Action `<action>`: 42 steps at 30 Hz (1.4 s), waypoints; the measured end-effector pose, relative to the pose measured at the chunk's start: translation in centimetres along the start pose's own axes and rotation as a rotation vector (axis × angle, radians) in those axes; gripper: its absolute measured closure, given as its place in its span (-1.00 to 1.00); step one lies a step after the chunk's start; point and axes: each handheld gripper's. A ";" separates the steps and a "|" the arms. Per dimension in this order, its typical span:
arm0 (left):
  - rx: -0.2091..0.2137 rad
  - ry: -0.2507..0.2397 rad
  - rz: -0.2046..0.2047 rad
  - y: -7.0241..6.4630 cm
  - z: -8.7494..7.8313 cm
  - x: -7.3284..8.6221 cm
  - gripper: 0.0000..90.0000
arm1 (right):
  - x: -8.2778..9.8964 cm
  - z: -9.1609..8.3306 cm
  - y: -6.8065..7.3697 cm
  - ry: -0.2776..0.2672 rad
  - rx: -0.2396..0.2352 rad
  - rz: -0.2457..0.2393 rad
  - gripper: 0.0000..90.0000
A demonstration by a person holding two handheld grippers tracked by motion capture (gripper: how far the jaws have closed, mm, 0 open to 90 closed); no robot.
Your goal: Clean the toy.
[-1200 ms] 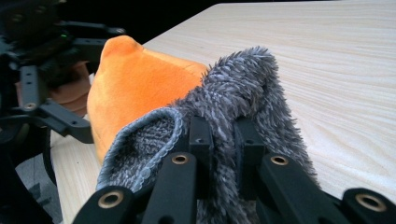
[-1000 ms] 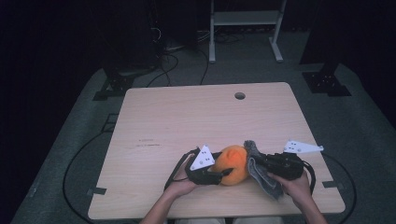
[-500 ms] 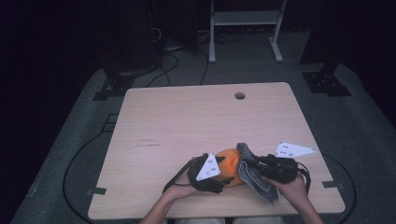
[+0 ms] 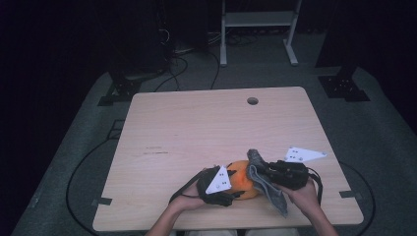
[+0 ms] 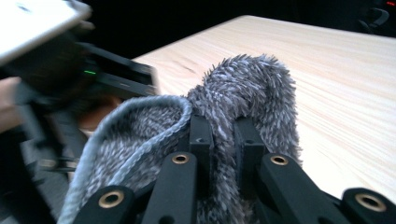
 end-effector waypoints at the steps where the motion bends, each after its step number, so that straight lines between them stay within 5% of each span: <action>1: 0.004 0.001 0.006 0.1 0.0 0.0 -0.16 | 0.3 -0.1 -0.2 0.005 0.003 0.010 0.78; 7: 0.023 -0.002 0.000 0.3 -0.3 0.2 -0.19 | 2.1 -1.3 -2.1 0.053 0.075 0.076 0.79; 14: 0.031 0.000 0.013 0.5 -0.5 0.4 -0.22 | 0.9 -1.5 -1.4 0.028 0.048 0.029 0.79; 18: 0.029 -0.009 -0.018 1.0 -0.7 0.5 -0.23 | 2.8 -1.0 -2.3 0.043 0.036 0.107 0.79; 22: 0.045 -0.004 -0.025 1.0 -0.6 0.5 -0.25 | 2.9 -1.7 -2.8 0.057 0.062 0.124 0.79; 26: 0.057 0.000 -0.015 0.9 -0.6 0.6 -0.27 | 1.8 -1.9 -2.4 -0.053 -0.024 0.126 0.79; 30: 0.049 -0.001 -0.008 1.0 -0.7 0.6 -0.27 | 2.2 -0.8 -2.1 -0.014 -0.041 0.112 0.79; 35: 0.047 -0.006 -0.017 1.1 -0.7 0.7 -0.27 | 3.2 -1.6 -3.1 0.040 0.015 0.149 0.79; 38: 0.045 -0.009 -0.011 0.9 -0.5 0.6 -0.28 | 2.8 -2.0 -3.0 0.009 0.014 0.153 0.79; 40: 0.045 -0.011 -0.007 0.9 -0.4 0.6 -0.29 | 1.9 -1.9 -2.4 -0.058 -0.040 0.123 0.79; 42: 0.045 -0.011 -0.004 0.9 -0.4 0.6 -0.29 | 1.5 -1.4 -1.8 -0.038 -0.052 0.085 0.79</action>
Point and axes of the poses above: each handheld gripper's, and its own axes: z roughly forward along the jaws, x roughly out of its underside, y roughly to its left, and after that the axes turned 14 degrees about -z, right-handed
